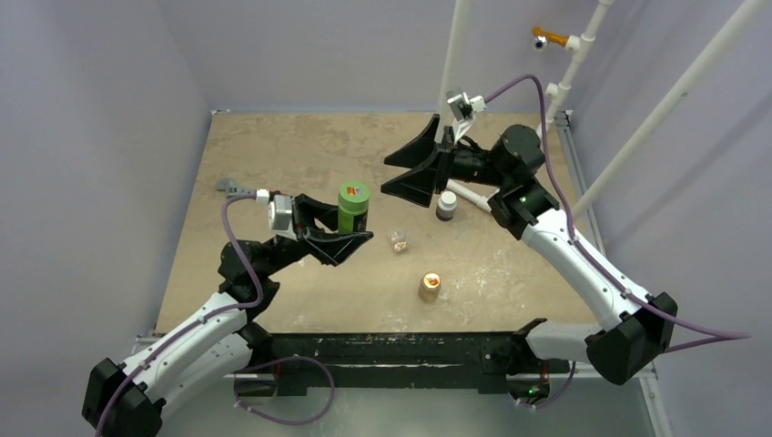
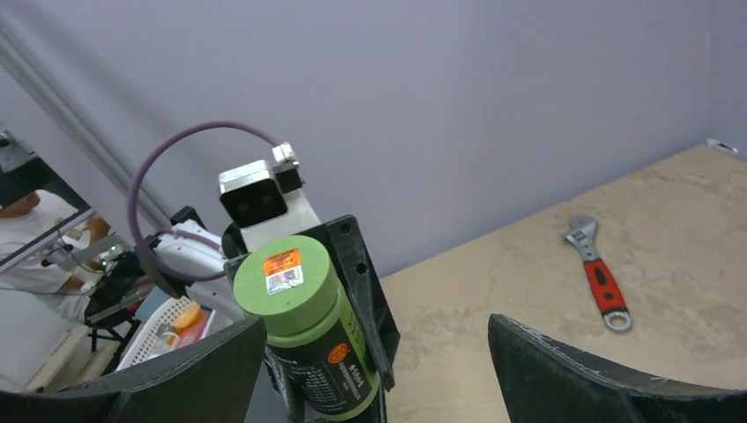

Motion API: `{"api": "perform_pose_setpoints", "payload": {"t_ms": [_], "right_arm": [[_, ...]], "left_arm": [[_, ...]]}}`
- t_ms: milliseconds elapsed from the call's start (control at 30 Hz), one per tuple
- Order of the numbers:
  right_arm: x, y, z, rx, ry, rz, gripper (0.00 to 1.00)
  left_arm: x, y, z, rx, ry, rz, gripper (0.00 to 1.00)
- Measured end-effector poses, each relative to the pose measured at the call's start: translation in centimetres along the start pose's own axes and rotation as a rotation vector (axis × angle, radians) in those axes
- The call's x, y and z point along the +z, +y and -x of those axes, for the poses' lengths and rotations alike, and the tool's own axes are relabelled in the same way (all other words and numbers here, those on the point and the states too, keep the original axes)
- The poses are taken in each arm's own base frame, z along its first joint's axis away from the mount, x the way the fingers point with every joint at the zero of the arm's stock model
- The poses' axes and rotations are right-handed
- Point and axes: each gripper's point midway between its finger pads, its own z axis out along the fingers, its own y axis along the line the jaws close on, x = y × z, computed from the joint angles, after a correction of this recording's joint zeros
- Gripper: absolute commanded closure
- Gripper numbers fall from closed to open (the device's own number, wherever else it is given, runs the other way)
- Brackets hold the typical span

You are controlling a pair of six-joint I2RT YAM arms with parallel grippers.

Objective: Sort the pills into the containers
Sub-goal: Screw the lid of the pill bottle onto the pill bottle.

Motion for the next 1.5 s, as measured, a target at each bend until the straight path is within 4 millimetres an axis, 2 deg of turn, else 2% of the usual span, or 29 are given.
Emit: {"api": "perform_pose_setpoints", "payload": {"t_ms": [200, 467, 667, 900, 1200, 1367, 1500], "right_arm": [[0.5, 3.0, 1.2, -0.060, -0.050, 0.130, 0.01], [1.7, 5.2, 0.1, -0.084, -0.033, 0.198, 0.02], [2.2, 5.2, -0.1, -0.083, -0.037, 0.196, 0.03], [3.4, 5.0, -1.4, -0.056, -0.010, 0.201, 0.06], [3.8, 4.6, -1.2, -0.046, -0.026, 0.178, 0.14], [3.9, 4.8, -1.3, -0.044, -0.026, 0.180, 0.22], [3.9, 4.6, -1.4, -0.040, -0.025, 0.173, 0.37]], "left_arm": [[0.3, -0.6, 0.2, -0.048, 0.012, -0.035, 1.00], [0.9, -0.9, 0.2, -0.104, 0.022, -0.070, 1.00], [1.1, -1.3, 0.3, -0.113, 0.024, -0.091, 1.00], [1.2, -1.4, 0.3, -0.128, 0.025, -0.100, 1.00], [1.2, -1.4, 0.3, -0.130, 0.027, -0.105, 1.00], [1.3, -1.3, -0.1, -0.136, 0.036, -0.105, 1.00], [1.3, -1.2, -0.2, -0.147, 0.040, -0.104, 1.00]]}}
